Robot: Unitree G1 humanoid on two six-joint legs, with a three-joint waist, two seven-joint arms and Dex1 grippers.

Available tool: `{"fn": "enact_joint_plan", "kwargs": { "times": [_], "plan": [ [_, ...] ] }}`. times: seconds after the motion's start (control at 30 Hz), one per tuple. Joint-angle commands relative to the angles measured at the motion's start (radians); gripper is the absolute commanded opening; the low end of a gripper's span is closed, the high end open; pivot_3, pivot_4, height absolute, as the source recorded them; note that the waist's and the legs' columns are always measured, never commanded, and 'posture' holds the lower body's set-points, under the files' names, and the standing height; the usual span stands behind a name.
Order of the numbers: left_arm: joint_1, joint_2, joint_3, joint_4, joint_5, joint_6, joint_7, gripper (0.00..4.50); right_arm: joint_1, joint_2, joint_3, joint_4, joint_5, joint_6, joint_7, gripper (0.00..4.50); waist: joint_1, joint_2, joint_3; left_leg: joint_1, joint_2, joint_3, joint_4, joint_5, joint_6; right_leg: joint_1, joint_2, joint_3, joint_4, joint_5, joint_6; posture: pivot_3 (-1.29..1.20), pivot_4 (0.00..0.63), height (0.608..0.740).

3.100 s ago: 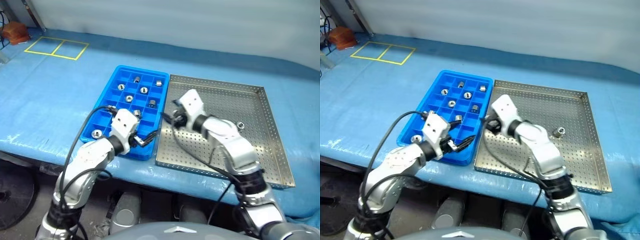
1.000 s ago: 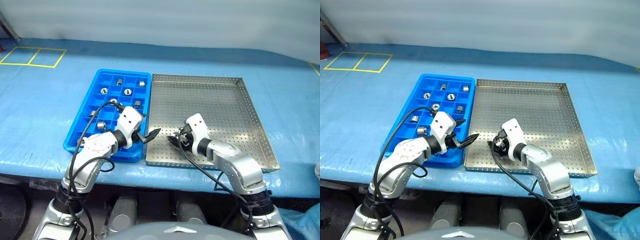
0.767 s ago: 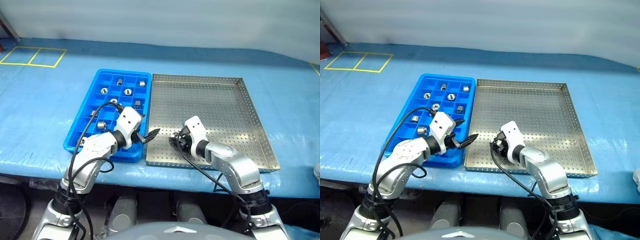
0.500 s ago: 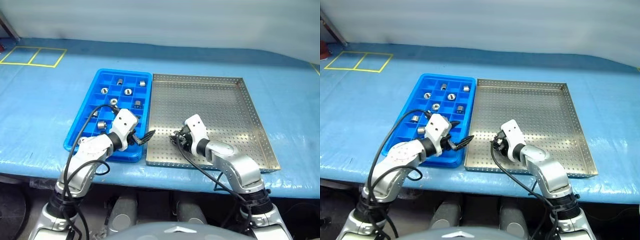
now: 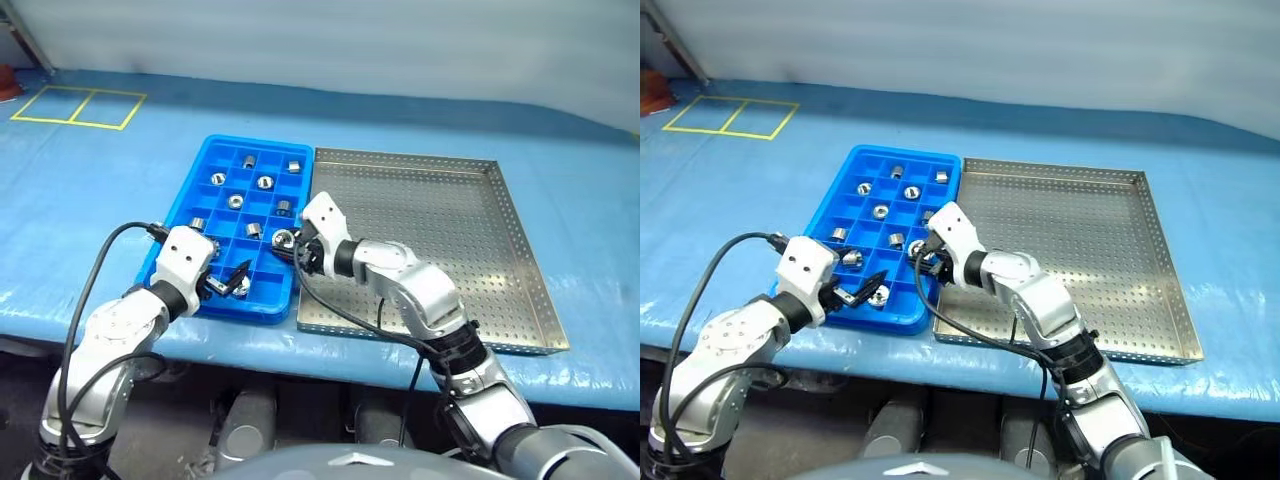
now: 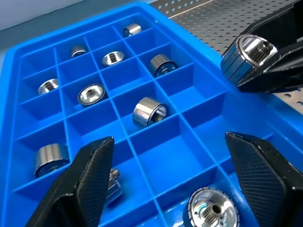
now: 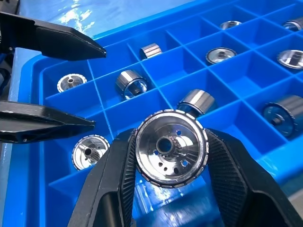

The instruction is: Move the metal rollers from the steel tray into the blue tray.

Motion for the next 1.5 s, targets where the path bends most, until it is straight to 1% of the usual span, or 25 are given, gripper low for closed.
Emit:
{"fn": "enact_joint_plan", "kwargs": {
  "times": [0.03,0.1,0.2,0.27,0.3,0.4,0.6,0.7,0.77,0.83,0.93,1.0,1.03,1.07,1.1,1.13,1.17,1.23,1.3,1.4,1.5],
  "plan": [
    [0.011,-0.01,0.026,-0.064,-0.005,0.006,0.023,4.1,-0.03,0.015,0.006,0.043,-0.015,-0.058,0.021,1.84,0.014,0.0,0.0,0.0,0.0,0.0,0.0,0.0,0.0,0.0,0.0,0.0,0.0,0.0,0.0,0.42,0.15,0.74],
    [0.018,-0.014,0.025,-0.072,-0.007,0.009,0.028,4.1,-0.039,0.017,0.008,0.089,-0.034,-0.077,0.02,1.84,0.023,0.0,0.0,0.0,0.0,0.0,0.0,0.0,0.0,0.0,0.0,0.0,0.0,0.0,0.0,0.43,0.15,0.74],
    [0.022,-0.016,0.025,-0.076,-0.008,0.012,0.031,4.1,-0.039,0.01,0.006,0.103,-0.043,-0.079,0.029,1.84,0.036,0.0,0.0,0.0,0.0,0.0,0.0,0.0,0.0,0.0,0.0,0.0,0.0,0.0,0.0,0.42,0.15,0.74],
    [0.02,-0.014,0.024,-0.073,-0.008,0.011,0.03,4.1,-0.031,-0.002,0.012,0.082,-0.056,-0.086,0.032,2.57,0.043,0.0,0.0,0.0,0.0,0.0,-0.001,0.0,0.0,0.0,0.0,0.0,0.0,0.0,0.0,0.41,0.15,0.74],
    [0.015,-0.013,0.022,-0.069,-0.007,0.011,0.029,4.1,-0.024,-0.005,0.01,0.064,-0.058,-0.086,0.03,2.81,0.046,0.0,0.0,0.0,0.0,0.0,-0.001,0.0,0.0,-0.001,0.0,0.0,0.0,0.0,-0.001,0.4,0.15,0.74],
    [-0.019,-0.018,-0.002,-0.046,-0.009,0.006,0.024,4.1,0.007,0.004,-0.024,0.004,-0.069,-0.103,-0.02,3.73,0.053,0.0,0.0,0.0,0.0,0.0,-0.001,0.0,-0.001,-0.001,0.0,0.0,-0.001,0.0,-0.001,0.37,0.15,0.74],
    [-0.116,-0.062,-0.089,0.018,-0.011,-0.017,0.016,4.1,0.081,-0.018,-0.149,-0.169,-0.033,-0.072,-0.083,3.73,0.052,0.0,0.0,-0.001,0.0,0.001,-0.001,0.0,-0.001,-0.001,0.0,0.0,-0.002,0.0,0.0,0.3,0.15,0.74],
    [-0.197,-0.103,-0.165,0.089,0.007,-0.069,0.006,4.1,0.125,-0.076,-0.258,-0.223,-0.058,-0.121,-0.131,3.73,0.051,0.0,0.0,-0.001,0.0,0.0,-0.001,0.0,-0.001,-0.001,0.0,-0.001,-0.004,0.0,0.0,0.27,0.15,0.74],
    [-0.256,-0.143,-0.18,0.158,0.002,-0.109,0.002,4.1,0.144,-0.124,-0.319,-0.22,-0.075,-0.14,-0.153,3.73,0.044,0.0,0.0,-0.002,0.0,0.001,-0.001,0.0,-0.001,0.0,-0.001,-0.001,-0.005,0.0,0.0,0.24,0.15,0.74],
    [-0.345,-0.192,-0.189,0.271,0.003,-0.162,-0.002,4.1,0.174,-0.2,-0.394,-0.204,-0.08,-0.149,-0.148,3.73,0.043,0.0,0.0,-0.001,-0.001,0.001,-0.001,0.0,-0.001,0.001,-0.001,0.0,-0.006,0.001,0.001,0.21,0.15,0.74],
    [-0.446,-0.236,-0.225,0.397,0.015,-0.236,-0.038,4.1,0.235,-0.294,-0.451,-0.195,-0.074,-0.146,-0.116,3.73,0.023,0.0,0.0,-0.003,-0.001,0.001,0.0,0.0,-0.001,0.001,-0.001,0.0,-0.008,0.002,0.003,0.18,0.15,0.74],
    [-0.488,-0.253,-0.247,0.456,0.021,-0.277,-0.066,4.1,0.272,-0.327,-0.471,-0.196,-0.063,-0.142,-0.1,3.73,0.004,0.0,0.0,-0.003,-0.001,0.001,-0.001,-0.001,0.0,0.002,-0.001,0.0,-0.011,0.002,0.003,0.15,0.15,0.74],
    [-0.512,-0.267,-0.258,0.493,0.024,-0.298,-0.074,4.1,0.303,-0.342,-0.476,-0.208,-0.065,-0.134,-0.096,3.91,-0.006,0.0,0.0,-0.003,-0.001,0.002,-0.001,-0.001,0.001,0.002,-0.001,0.001,-0.012,0.002,0.003,0.13,0.15,0.74],
    [-0.526,-0.277,-0.267,0.519,0.023,-0.313,-0.086,4.26,0.329,-0.351,-0.477,-0.224,-0.065,-0.126,-0.094,4.09,-0.019,0.0,0.0,-0.003,-0.001,0.003,-0.001,-0.002,0.002,0.002,-0.001,0.002,-0.012,0.002,0.004,0.12,0.15,0.74],
    [-0.534,-0.281,-0.274,0.537,0.021,-0.327,-0.101,4.46,0.35,-0.356,-0.476,-0.24,-0.06,-0.122,-0.088,4.32,-0.029,0.0,0.0,-0.003,-0.001,0.003,0.0,-0.003,0.003,0.002,-0.001,0.003,-0.012,0.003,0.004,0.12,0.15,0.74],
    [-0.538,-0.283,-0.278,0.548,0.02,-0.338,-0.112,4.5,0.363,-0.358,-0.475,-0.252,-0.056,-0.12,-0.085,4.47,-0.042,0.0,0.0,-0.003,-0.001,0.003,0.0,-0.003,0.003,0.002,-0.001,0.003,-0.012,0.003,0.004,0.1,0.15,0.74],
    [-0.535,-0.28,-0.286,0.549,0.023,-0.352,-0.123,4.5,0.375,-0.353,-0.476,-0.269,-0.045,-0.127,-0.08,4.47,-0.055,0.0,0.0,-0.003,-0.001,0.003,0.0,-0.003,0.004,0.002,-0.001,0.003,-0.012,0.003,0.004,0.1,0.15,0.74],
    [-0.528,-0.284,-0.278,0.549,0.04,-0.345,-0.088,4.5,0.391,-0.315,-0.493,-0.291,-0.034,-0.154,-0.11,4.47,-0.077,0.0,0.0,-0.003,-0.001,0.004,-0.001,-0.003,0.004,0.002,-0.001,0.004,-0.011,0.002,0.005,0.09,0.15,0.74],
    [-0.513,-0.269,-0.271,0.529,0.038,-0.323,-0.092,4.5,0.405,-0.301,-0.497,-0.305,-0.027,-0.178,-0.111,4.47,-0.092,0.001,0.0,-0.002,-0.001,0.004,0.0,-0.003,0.004,0.002,0.0,0.004,-0.011,0.002,0.005,0.09,0.15,0.74],
    [-0.478,-0.222,-0.277,0.474,0.031,-0.301,-0.132,4.5,0.409,-0.295,-0.504,-0.311,-0.005,-0.179,-0.105,4.47,-0.103,0.001,0.0,0.0,-0.001,0.004,0.001,-0.003,0.004,0.004,0.0,0.004,-0.01,0.002,0.005,0.09,0.15,0.74],
    [-0.443,-0.169,-0.294,0.434,0.028,-0.282,-0.175,4.5,0.399,-0.3,-0.501,-0.299,0.009,-0.182,-0.097,4.47,-0.101,0.001,0.0,0.0,-0.001,0.004,0.004,-0.003,0.004,0.004,-0.001,0.004,-0.008,0.003,0.005,0.11,0.15,0.74]
  ]
}}
